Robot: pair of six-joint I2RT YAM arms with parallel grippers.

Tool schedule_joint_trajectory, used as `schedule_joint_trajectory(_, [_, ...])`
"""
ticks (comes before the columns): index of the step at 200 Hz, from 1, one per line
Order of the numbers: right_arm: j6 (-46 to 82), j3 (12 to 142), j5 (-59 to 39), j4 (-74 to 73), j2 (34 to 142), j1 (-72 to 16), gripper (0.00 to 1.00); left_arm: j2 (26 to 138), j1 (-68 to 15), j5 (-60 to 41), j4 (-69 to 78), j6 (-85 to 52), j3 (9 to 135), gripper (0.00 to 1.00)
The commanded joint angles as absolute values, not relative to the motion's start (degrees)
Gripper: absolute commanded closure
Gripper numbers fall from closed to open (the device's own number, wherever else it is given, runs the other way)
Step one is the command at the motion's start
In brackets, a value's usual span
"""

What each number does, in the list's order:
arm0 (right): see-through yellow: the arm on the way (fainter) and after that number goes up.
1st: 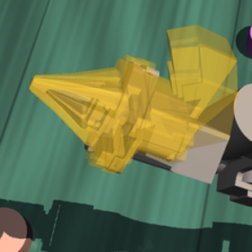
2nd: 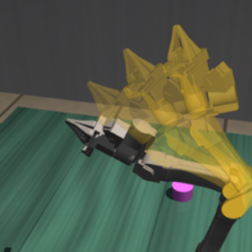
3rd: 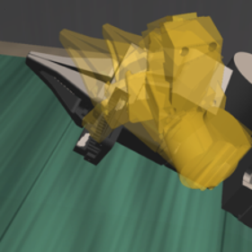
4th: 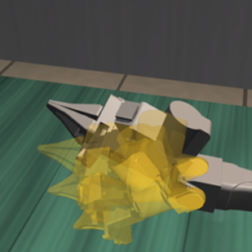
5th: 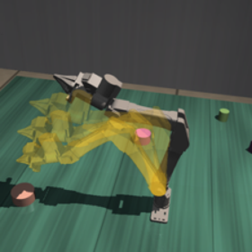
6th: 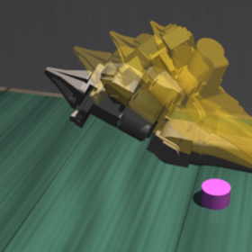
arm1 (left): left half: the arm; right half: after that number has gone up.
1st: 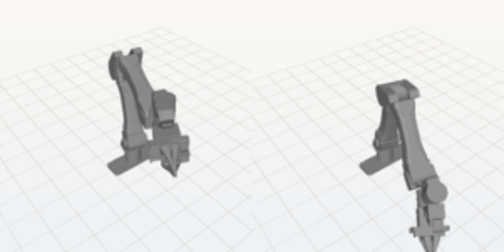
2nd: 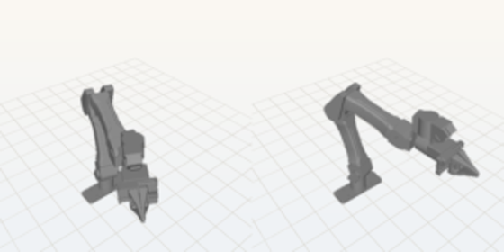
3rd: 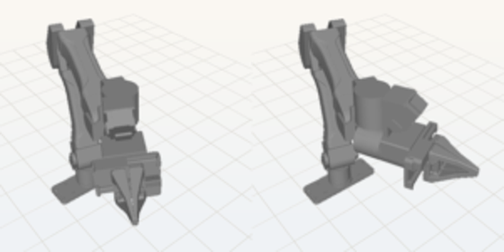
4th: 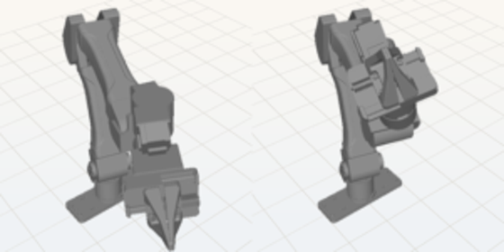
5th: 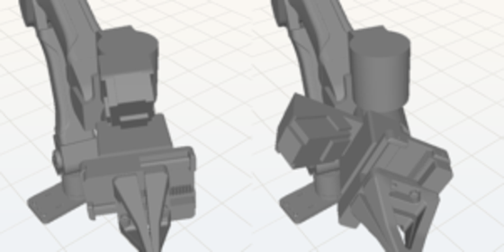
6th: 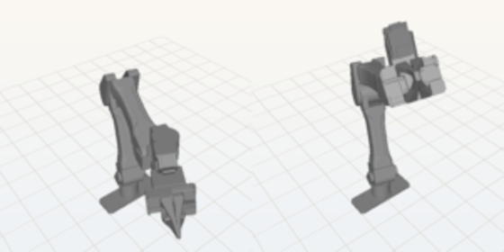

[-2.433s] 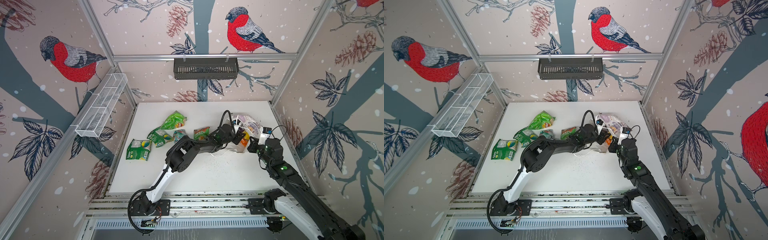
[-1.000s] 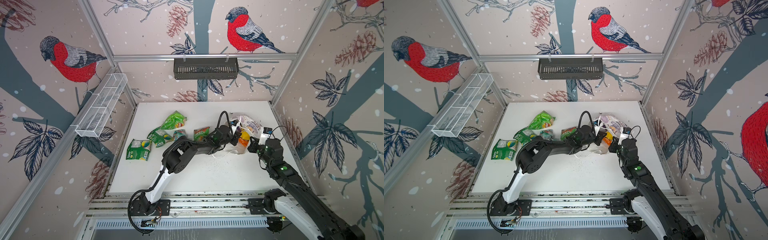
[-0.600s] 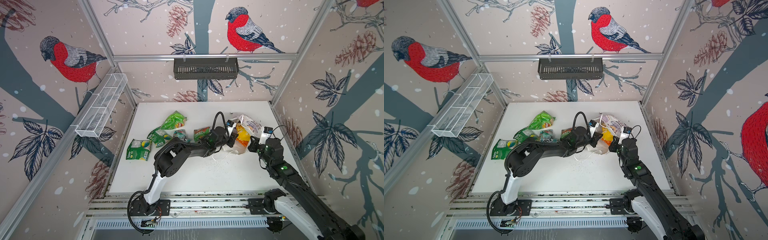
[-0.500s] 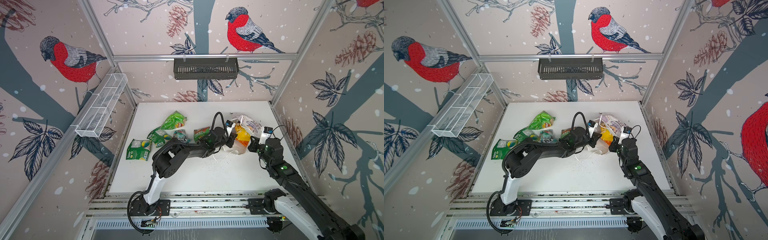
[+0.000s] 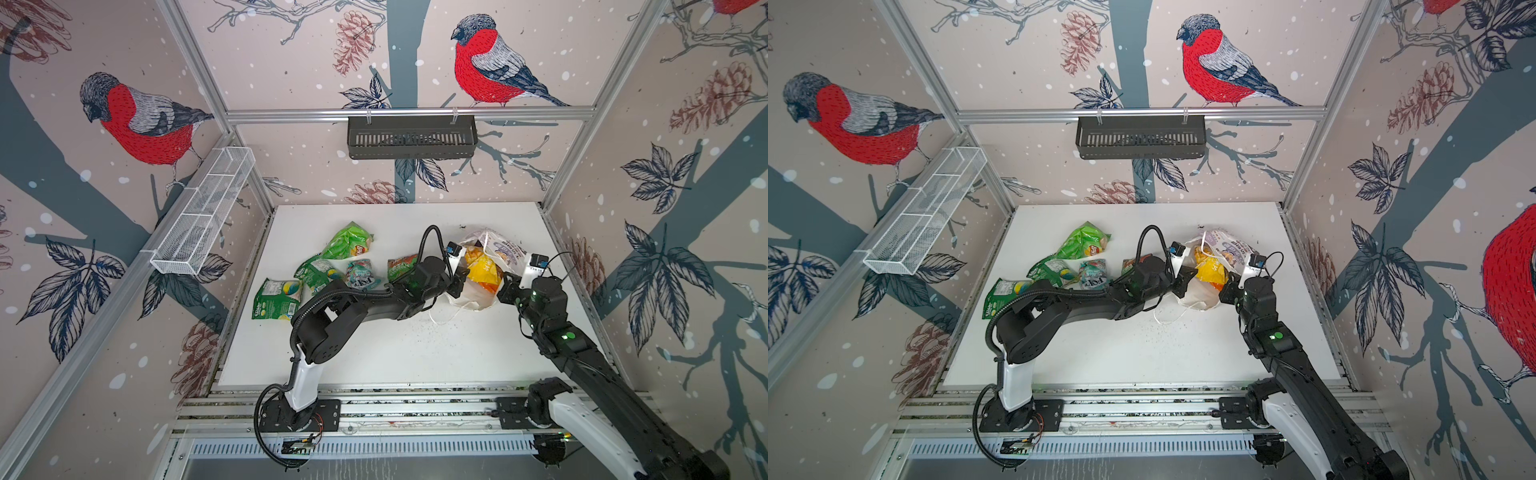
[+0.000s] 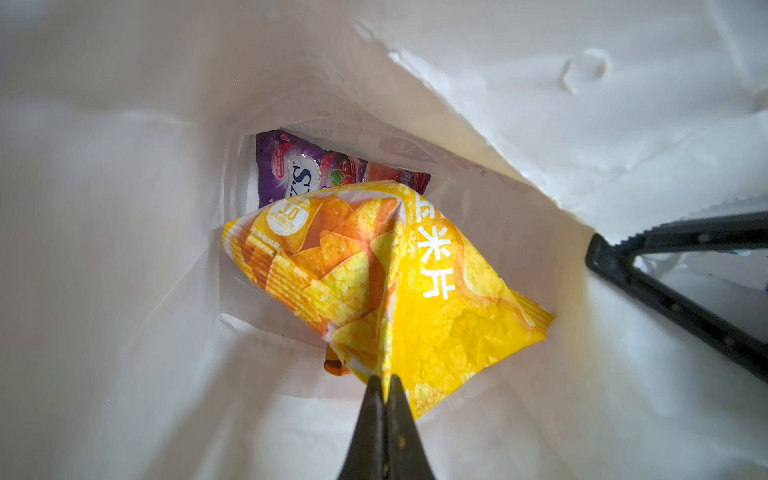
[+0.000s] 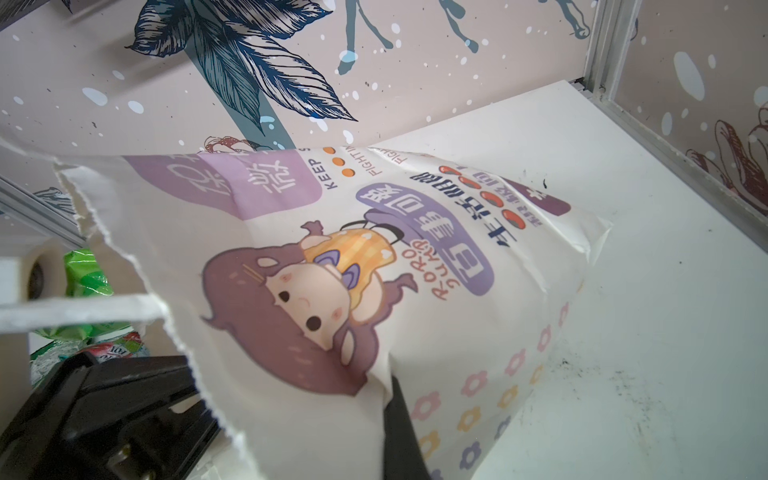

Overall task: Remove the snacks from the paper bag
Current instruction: 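Close the left gripper on the yellow chip packet and lift it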

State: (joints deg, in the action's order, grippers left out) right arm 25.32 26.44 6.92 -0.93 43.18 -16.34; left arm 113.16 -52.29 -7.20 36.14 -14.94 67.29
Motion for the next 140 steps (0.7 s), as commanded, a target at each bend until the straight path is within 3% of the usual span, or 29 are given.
schedule_joint_trajectory(1, [24.9, 26.5, 8.0, -1.8, 42.9, -16.1, 1.0, 111.4, -52.6, -5.1, 36.3, -13.0, 66.7, 1.0])
schedule_joint_trajectory(140, [24.6, 26.7, 12.0, 0.7, 40.2, -14.4, 0.96, 104.9, -53.1, -1.2, 33.4, -11.1, 62.4, 1.0])
